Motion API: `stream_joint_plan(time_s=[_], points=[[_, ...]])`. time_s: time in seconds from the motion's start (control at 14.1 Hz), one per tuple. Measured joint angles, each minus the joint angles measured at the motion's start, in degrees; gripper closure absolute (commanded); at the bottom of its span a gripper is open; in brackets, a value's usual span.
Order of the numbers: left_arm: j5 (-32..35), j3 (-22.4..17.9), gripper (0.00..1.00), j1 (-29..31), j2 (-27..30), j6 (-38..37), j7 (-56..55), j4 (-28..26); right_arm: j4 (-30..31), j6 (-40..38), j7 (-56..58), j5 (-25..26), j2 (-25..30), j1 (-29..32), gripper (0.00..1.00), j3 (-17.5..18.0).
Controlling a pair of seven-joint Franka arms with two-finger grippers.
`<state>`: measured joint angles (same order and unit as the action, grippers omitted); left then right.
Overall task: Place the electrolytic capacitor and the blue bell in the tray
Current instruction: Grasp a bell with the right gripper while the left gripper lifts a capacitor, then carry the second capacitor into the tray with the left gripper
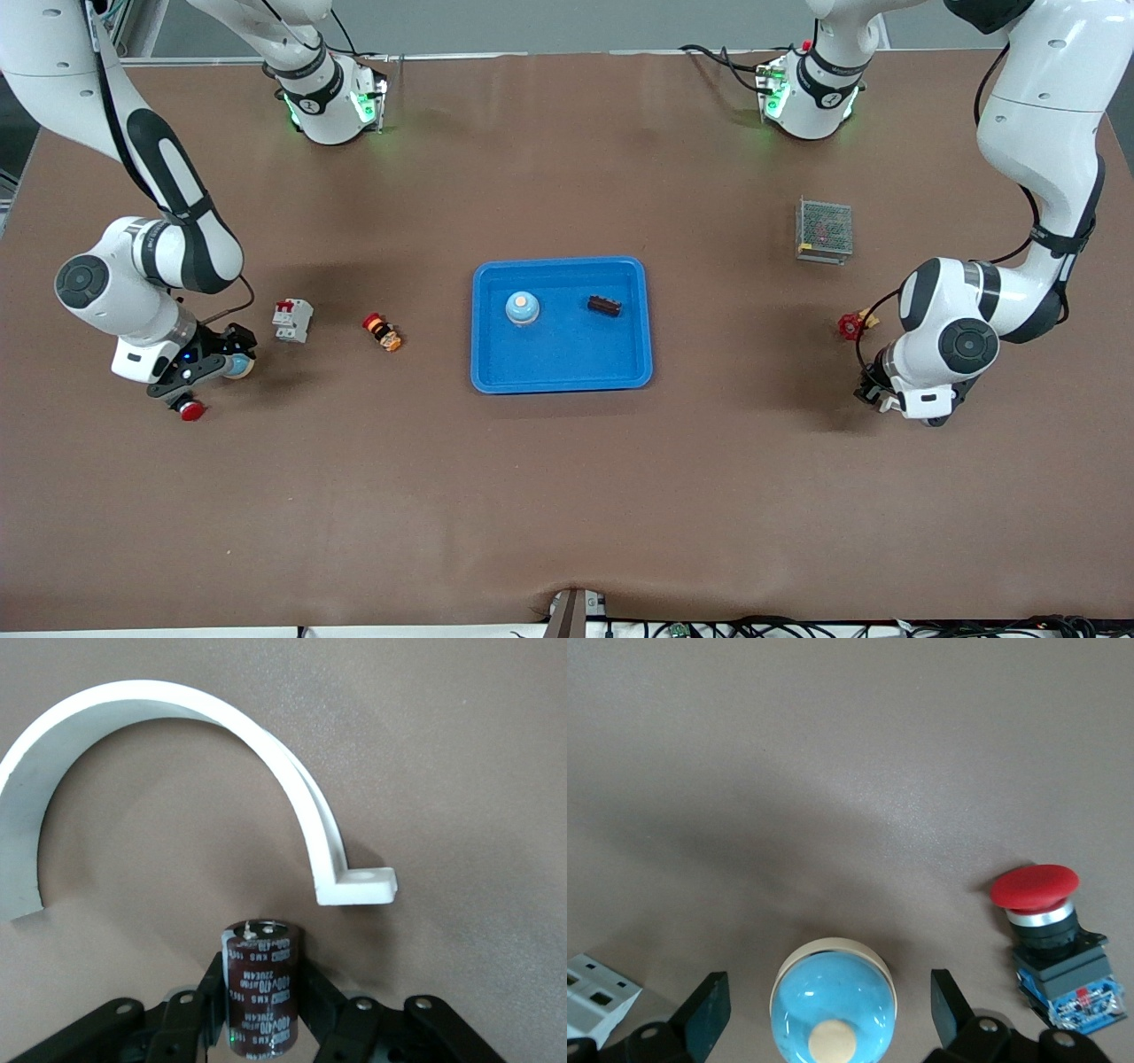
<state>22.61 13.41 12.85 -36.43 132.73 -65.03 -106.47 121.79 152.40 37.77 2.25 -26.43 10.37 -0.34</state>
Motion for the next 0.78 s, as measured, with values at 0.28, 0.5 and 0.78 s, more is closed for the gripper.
stream_joint_plan(time_s=[0.28,0.5,0.78], points=[[0.0,1.5,1.0,0.0,0.5,-0.6,-0.3,0.5,0.1,0.6,0.1,0.0,-0.8,0.1,0.0,0.0],[0.0,4.2,1.0,-0.1,1.6,-2.6,-2.6,1.1,0.1,0.7,1.0,0.0,-1.0,0.6,0.0,0.0],[0.0,10.1,1.0,-0.3,2.1,-3.7,-12.2,1.7,0.3,0.7,2.1,0.0,-1.1,1.6,0.0,0.0]])
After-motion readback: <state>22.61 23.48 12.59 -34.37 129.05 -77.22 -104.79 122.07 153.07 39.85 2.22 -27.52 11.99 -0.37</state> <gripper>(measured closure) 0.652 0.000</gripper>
